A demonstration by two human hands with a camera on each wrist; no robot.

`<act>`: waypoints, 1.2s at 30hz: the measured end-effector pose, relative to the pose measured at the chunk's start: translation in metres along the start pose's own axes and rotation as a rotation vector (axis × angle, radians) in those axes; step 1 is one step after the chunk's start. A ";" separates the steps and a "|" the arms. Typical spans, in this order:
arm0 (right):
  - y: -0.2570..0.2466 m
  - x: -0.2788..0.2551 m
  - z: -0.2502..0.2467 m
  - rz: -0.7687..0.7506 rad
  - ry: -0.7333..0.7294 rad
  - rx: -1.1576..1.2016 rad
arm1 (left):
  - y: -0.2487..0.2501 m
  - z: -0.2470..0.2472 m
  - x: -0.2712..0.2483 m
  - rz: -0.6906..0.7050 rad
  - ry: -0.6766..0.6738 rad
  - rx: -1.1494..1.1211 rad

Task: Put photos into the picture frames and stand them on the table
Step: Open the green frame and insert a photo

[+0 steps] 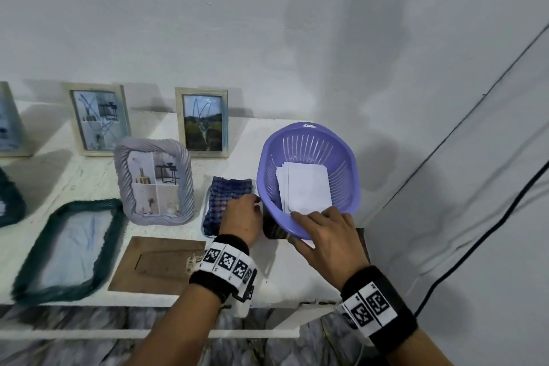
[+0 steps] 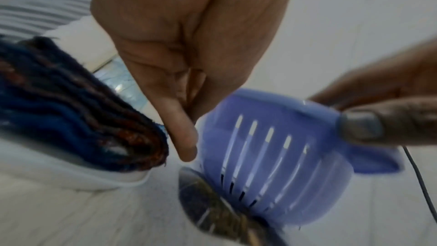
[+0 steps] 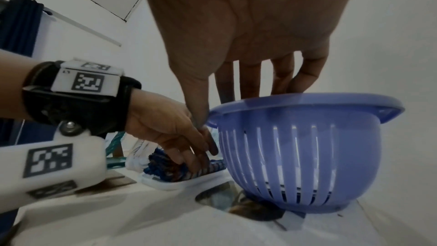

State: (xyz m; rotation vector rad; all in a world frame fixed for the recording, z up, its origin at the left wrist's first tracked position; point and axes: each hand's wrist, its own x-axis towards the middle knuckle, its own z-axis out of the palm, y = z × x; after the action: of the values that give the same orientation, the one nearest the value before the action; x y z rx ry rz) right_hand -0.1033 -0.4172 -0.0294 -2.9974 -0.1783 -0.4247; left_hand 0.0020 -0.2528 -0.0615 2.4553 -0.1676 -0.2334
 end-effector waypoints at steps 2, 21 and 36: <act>0.006 0.006 -0.004 -0.021 -0.028 0.081 | -0.006 -0.007 -0.001 -0.003 0.035 -0.233; 0.053 0.203 0.013 0.026 -0.635 -0.299 | -0.005 -0.016 -0.003 0.063 -0.014 -0.640; 0.046 0.204 0.040 0.084 -0.651 -0.413 | -0.009 -0.017 0.000 0.095 -0.010 -0.521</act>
State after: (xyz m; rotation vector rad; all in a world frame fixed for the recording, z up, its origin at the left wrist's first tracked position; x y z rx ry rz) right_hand 0.1087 -0.4374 -0.0143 -3.4115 -0.0109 0.6112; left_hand 0.0064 -0.2353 -0.0544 1.9243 -0.1986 -0.2163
